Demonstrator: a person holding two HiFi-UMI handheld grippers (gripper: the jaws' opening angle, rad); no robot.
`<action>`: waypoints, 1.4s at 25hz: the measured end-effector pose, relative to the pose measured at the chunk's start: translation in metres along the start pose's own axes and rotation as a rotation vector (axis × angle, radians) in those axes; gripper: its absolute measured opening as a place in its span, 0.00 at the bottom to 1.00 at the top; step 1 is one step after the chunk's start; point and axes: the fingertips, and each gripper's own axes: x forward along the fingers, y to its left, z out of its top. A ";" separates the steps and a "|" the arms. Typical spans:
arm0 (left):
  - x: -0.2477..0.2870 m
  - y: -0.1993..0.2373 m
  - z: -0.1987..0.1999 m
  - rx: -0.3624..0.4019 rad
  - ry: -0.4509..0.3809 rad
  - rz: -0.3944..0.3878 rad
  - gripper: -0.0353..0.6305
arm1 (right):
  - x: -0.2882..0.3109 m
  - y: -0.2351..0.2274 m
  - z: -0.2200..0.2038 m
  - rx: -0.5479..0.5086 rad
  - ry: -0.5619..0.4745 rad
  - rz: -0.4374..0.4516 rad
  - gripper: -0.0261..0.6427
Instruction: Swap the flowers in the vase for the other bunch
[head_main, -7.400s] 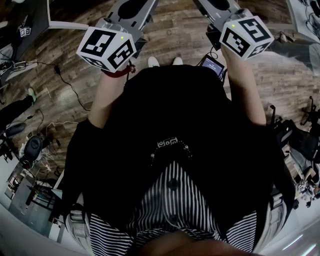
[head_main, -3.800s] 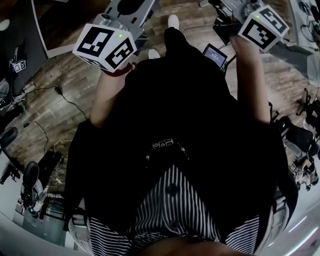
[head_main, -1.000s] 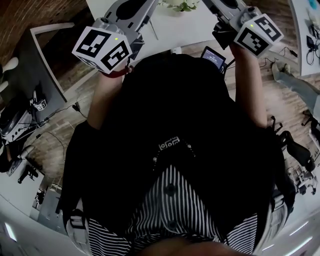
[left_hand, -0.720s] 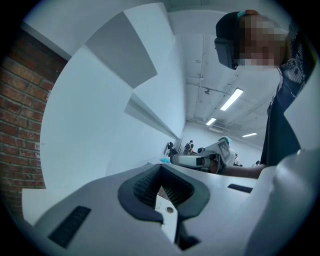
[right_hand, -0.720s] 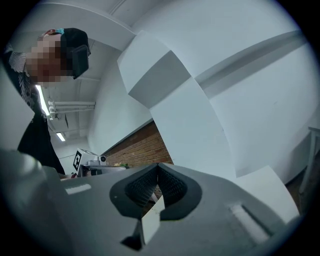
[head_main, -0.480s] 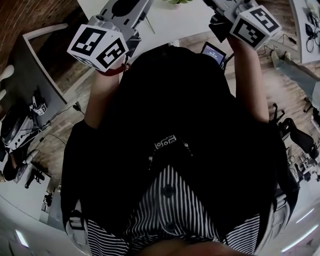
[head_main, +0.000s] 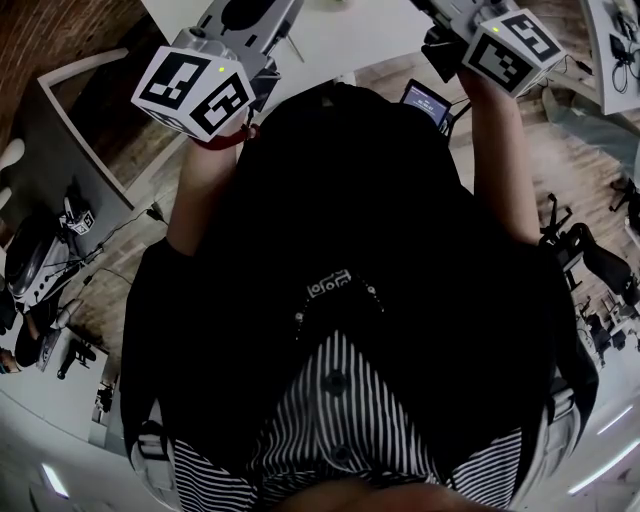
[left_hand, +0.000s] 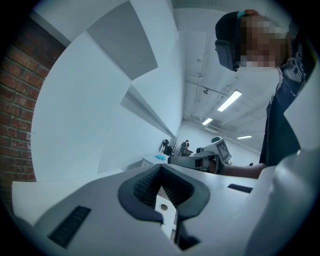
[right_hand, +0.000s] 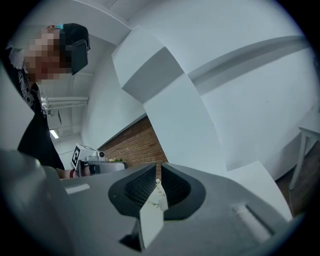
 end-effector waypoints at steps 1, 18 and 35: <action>0.001 0.001 -0.001 -0.002 0.002 0.001 0.06 | -0.001 -0.002 -0.002 0.002 0.004 -0.005 0.08; -0.002 0.009 -0.007 -0.029 0.002 0.035 0.06 | 0.007 -0.031 -0.038 -0.044 0.114 -0.088 0.45; -0.045 0.037 -0.013 -0.078 -0.045 0.171 0.06 | 0.047 -0.052 -0.103 -0.290 0.396 -0.114 0.71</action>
